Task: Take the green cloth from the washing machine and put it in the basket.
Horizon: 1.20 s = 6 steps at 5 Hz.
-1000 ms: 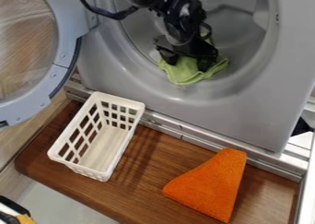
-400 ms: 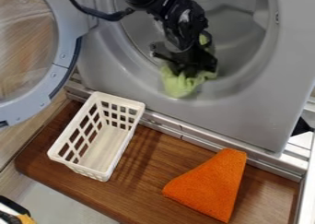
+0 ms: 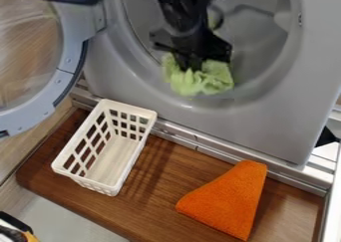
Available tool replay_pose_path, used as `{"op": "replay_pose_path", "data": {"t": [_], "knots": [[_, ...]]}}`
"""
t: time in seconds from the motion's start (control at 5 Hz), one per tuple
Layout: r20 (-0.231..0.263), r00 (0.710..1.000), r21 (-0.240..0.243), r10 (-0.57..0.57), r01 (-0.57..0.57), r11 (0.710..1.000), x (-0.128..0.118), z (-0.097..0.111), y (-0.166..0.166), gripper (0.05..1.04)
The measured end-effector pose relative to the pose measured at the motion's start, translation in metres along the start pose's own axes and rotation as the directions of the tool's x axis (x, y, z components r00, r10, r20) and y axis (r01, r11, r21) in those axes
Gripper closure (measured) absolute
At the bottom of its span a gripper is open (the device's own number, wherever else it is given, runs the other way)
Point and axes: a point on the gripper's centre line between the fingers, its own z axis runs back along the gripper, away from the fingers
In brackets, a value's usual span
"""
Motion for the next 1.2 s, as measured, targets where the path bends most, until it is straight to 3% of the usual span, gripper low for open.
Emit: {"op": "replay_pose_path", "data": {"t": [0.2,0.4,0.6,0.8,1.0,1.2], "knots": [[-0.121,0.992,-0.015,0.039,-0.041,0.999,-0.03,0.015,0.019,1.003],[-0.239,0.968,0.025,0.077,-0.074,0.997,-0.066,0.02,0.048,1.003],[-0.283,0.948,0.082,0.143,-0.125,0.989,-0.091,0.018,0.081,1.003],[-0.301,0.941,0.116,0.157,-0.127,0.985,-0.105,0.013,0.098,1.003],[-0.265,0.949,0.145,0.168,-0.134,0.98,-0.108,0.01,0.104,0.969],[-0.257,0.948,0.136,0.188,-0.157,0.978,-0.108,0.009,0.104,0.779]]}}
